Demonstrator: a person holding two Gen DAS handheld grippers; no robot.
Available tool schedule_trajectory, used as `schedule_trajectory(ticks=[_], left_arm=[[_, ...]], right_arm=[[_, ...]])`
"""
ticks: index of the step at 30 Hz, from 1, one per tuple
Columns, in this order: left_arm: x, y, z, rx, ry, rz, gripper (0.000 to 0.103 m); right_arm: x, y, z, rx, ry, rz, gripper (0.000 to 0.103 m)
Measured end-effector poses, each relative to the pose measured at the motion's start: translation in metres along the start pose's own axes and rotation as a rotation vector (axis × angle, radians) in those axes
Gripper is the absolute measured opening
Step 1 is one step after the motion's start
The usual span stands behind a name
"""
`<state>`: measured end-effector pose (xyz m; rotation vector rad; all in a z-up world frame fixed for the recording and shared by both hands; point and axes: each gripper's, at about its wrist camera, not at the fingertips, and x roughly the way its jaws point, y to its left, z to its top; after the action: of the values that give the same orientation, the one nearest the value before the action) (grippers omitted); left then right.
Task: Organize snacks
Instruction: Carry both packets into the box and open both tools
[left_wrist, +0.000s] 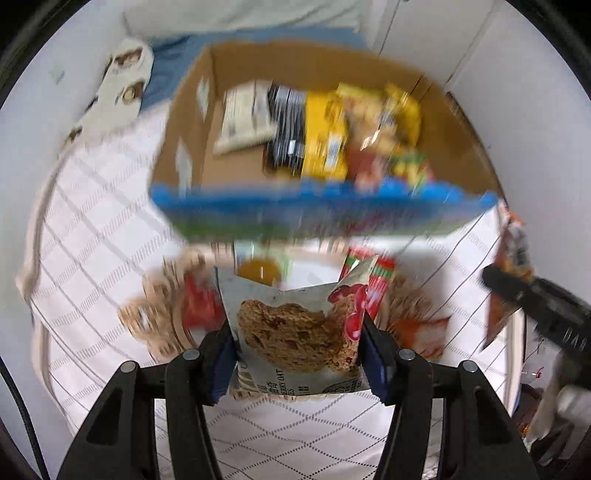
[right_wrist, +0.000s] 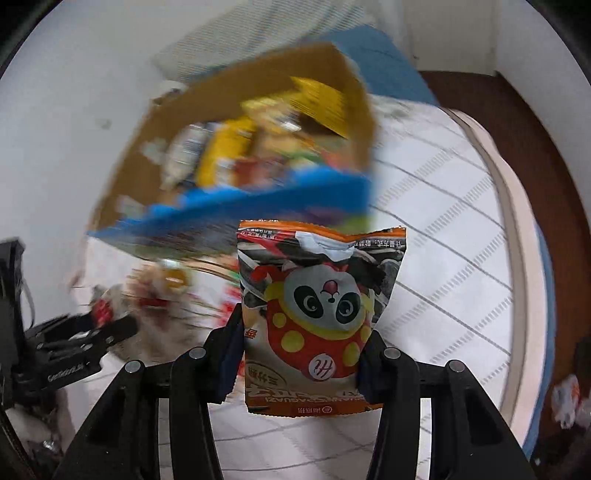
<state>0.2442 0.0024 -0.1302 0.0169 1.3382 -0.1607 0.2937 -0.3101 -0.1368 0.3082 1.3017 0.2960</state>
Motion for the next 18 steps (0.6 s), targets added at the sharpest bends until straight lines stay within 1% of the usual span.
schedule_trajectory(ticks=[1, 2, 4, 6, 7, 8, 10, 13, 16, 18], left_arm=[[-0.010, 0.001, 0.012, 0.011, -0.015, 0.000, 0.056], [-0.013, -0.002, 0.030, 0.019, -0.028, 0.007, 0.056], [-0.018, 0.002, 0.057, 0.027, -0.039, 0.009, 0.056], [-0.022, 0.006, 0.077, 0.028, -0.037, 0.013, 0.056], [-0.021, 0.012, 0.093, 0.022, -0.028, 0.018, 0.056], [-0.017, 0.014, 0.105, 0.014, -0.020, 0.019, 0.056], [0.011, 0.029, 0.121, 0.001, 0.022, 0.017, 0.056], [0.042, 0.045, 0.149, -0.039, 0.111, 0.005, 0.056], [0.070, 0.055, 0.161, -0.059, 0.182, 0.005, 0.056], [0.087, 0.059, 0.164, -0.069, 0.212, 0.006, 0.056]], right_arm=[[0.000, 0.014, 0.006, -0.016, -0.005, 0.023, 0.052], [-0.004, 0.026, 0.017, -0.038, -0.014, 0.054, 0.052], [0.003, 0.052, 0.036, -0.061, -0.021, 0.087, 0.052], [0.008, 0.070, 0.058, -0.091, -0.033, 0.102, 0.052], [0.012, 0.078, 0.068, -0.104, -0.036, 0.100, 0.052], [0.020, 0.085, 0.080, -0.112, -0.027, 0.101, 0.052], [0.040, 0.098, 0.094, -0.113, -0.013, 0.110, 0.052], [0.072, 0.108, 0.118, -0.102, 0.046, 0.117, 0.052], [0.098, 0.111, 0.134, -0.073, 0.100, 0.128, 0.052], [0.114, 0.111, 0.137, -0.058, 0.124, 0.127, 0.052]])
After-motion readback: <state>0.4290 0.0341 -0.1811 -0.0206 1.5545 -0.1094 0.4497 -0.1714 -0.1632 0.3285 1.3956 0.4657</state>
